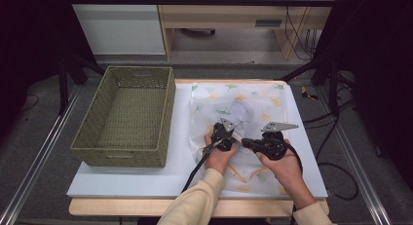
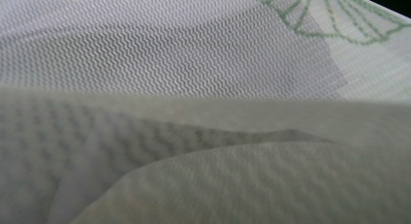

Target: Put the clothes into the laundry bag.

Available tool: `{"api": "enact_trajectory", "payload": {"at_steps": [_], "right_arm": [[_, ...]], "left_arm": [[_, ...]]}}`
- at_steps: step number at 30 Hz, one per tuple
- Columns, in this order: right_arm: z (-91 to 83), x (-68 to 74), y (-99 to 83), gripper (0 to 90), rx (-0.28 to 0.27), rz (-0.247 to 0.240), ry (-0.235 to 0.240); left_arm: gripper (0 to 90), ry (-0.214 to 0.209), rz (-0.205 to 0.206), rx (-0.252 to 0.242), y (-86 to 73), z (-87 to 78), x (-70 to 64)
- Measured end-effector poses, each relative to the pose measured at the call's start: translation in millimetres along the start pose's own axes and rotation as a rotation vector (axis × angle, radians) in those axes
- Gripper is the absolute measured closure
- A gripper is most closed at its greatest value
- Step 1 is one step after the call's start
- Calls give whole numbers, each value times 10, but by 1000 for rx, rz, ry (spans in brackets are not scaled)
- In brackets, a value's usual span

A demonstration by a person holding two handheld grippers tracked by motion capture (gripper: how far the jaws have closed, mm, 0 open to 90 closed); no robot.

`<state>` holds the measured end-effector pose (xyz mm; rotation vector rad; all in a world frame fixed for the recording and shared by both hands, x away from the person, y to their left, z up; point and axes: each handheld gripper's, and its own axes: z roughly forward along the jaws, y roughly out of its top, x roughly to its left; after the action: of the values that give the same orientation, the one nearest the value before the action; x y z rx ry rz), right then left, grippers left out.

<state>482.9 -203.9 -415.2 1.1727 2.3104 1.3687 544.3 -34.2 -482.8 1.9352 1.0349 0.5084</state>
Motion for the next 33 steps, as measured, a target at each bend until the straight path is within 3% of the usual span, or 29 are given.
{"api": "enact_trajectory", "payload": {"at_steps": [22, 33], "right_arm": [[-13, -11, 12, 889, -3, 10, 1], [-3, 11, 39, 889, -5, 16, 0]], "left_arm": [[900, -16, 19, 4, -47, -107, 28], [900, -26, 20, -7, -97, -253, 77]]}}
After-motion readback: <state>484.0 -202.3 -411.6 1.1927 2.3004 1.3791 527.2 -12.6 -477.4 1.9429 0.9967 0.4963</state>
